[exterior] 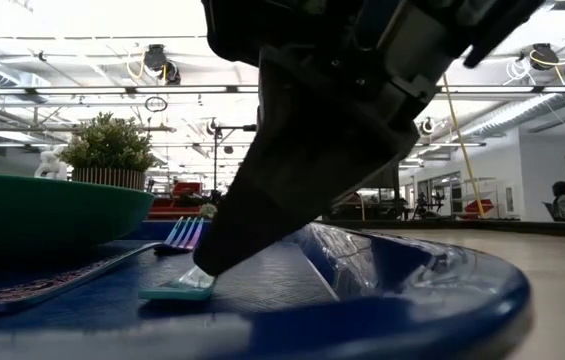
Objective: Pick and place plate/cup/fork/spoon on tray
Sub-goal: Put the blue spoon to the right of the blue fork on the dark blue tray, then return to Home Position
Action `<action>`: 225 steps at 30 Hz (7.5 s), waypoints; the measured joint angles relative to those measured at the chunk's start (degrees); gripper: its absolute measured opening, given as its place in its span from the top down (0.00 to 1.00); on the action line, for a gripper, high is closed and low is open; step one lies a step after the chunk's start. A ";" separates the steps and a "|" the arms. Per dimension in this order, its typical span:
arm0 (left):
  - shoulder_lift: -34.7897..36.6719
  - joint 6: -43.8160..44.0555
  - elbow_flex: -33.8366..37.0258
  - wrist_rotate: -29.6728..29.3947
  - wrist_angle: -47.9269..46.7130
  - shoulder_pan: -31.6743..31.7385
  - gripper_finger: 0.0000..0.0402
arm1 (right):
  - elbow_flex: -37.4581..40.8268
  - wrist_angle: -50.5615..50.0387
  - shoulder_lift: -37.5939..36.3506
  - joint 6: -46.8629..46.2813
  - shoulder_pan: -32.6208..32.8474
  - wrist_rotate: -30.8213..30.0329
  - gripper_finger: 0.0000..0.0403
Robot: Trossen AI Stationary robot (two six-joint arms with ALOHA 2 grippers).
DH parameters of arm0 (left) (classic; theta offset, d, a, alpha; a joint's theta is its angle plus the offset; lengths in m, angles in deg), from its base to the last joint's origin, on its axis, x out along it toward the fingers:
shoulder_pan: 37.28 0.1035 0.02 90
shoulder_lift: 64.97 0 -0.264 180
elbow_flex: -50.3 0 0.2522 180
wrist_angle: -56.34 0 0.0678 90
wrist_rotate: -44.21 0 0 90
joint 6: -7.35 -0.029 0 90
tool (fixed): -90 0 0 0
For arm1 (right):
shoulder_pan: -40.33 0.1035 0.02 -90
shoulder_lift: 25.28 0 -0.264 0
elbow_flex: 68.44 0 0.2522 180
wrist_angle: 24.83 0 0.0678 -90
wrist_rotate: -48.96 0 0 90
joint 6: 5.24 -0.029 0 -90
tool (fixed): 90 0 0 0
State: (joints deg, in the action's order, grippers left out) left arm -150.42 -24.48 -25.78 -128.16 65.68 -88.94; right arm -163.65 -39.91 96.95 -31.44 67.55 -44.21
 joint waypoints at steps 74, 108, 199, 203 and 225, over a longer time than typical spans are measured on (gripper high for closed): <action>0.00 -1.31 0.00 -0.07 1.07 0.00 0.98 | 5.64 12.10 -1.53 3.17 0.81 0.54 1.00; 11.09 10.82 0.04 35.42 -16.48 10.40 0.98 | 17.40 -6.00 -37.26 29.94 0.53 -14.16 1.00; 38.41 30.56 59.76 76.24 28.17 45.59 0.98 | 53.22 -0.04 -82.97 37.55 -3.65 -16.24 1.00; 41.13 31.06 59.76 76.24 28.21 45.12 0.98 | 53.22 -0.04 -82.97 37.56 -3.65 -16.25 1.00; 54.67 26.54 59.71 80.87 23.07 44.54 0.98 | 53.20 -0.20 -82.97 37.42 -3.65 -16.25 1.00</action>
State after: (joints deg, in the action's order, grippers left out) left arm -95.75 2.06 33.93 -47.29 88.75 -44.40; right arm -110.45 -40.11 13.98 5.98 63.90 -60.46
